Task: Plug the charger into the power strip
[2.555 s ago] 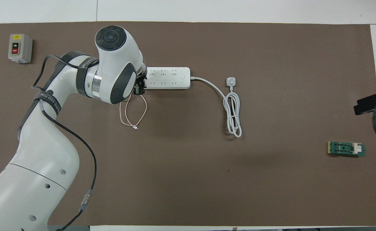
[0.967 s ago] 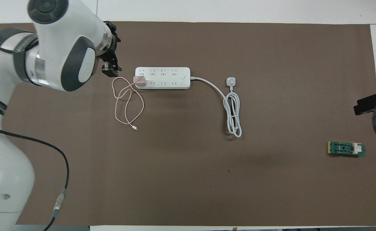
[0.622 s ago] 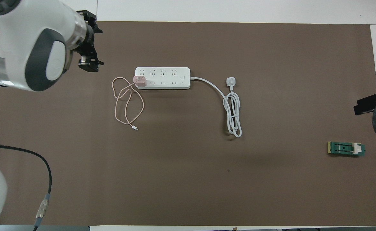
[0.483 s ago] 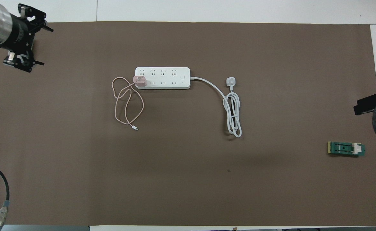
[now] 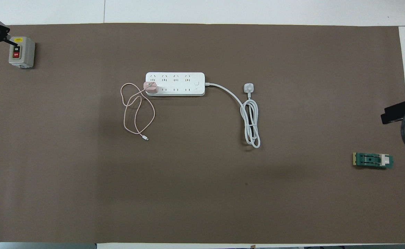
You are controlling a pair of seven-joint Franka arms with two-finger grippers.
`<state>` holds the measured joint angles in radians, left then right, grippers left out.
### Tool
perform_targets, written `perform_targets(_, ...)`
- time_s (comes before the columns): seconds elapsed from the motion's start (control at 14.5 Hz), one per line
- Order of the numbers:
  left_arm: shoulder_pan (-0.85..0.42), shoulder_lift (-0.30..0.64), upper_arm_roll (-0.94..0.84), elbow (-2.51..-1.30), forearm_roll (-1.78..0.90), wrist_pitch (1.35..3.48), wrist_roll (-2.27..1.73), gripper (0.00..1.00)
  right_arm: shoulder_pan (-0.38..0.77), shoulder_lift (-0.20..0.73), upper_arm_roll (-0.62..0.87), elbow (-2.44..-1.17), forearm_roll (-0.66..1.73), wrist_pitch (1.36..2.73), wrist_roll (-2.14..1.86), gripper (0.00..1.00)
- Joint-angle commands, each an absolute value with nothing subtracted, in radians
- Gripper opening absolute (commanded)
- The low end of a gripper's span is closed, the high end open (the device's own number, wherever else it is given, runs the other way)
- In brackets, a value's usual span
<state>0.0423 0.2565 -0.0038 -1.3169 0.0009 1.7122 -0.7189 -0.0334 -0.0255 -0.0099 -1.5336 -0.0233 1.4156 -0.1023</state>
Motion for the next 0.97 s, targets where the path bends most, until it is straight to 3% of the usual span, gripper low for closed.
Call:
perform_targets(0.0,0.074,0.158,-0.012,-1.405,0.003,1.683,-0.537,1.00,-0.049,-0.049,-0.003,-1.562,-0.006,1.425,-0.103,1.00)
perform_targets(0.28,0.057,0.014,-0.014,-1.572,0.002,1.631,-0.355,1.00,-0.049,-0.049,-0.003,-1.560,-0.008,1.425,-0.103,1.00)
perform_targets(0.9,-0.002,-0.026,-0.043,-1.654,0.000,1.654,-0.029,1.00,-0.049,-0.048,-0.003,-1.560,-0.006,1.425,-0.103,1.00)
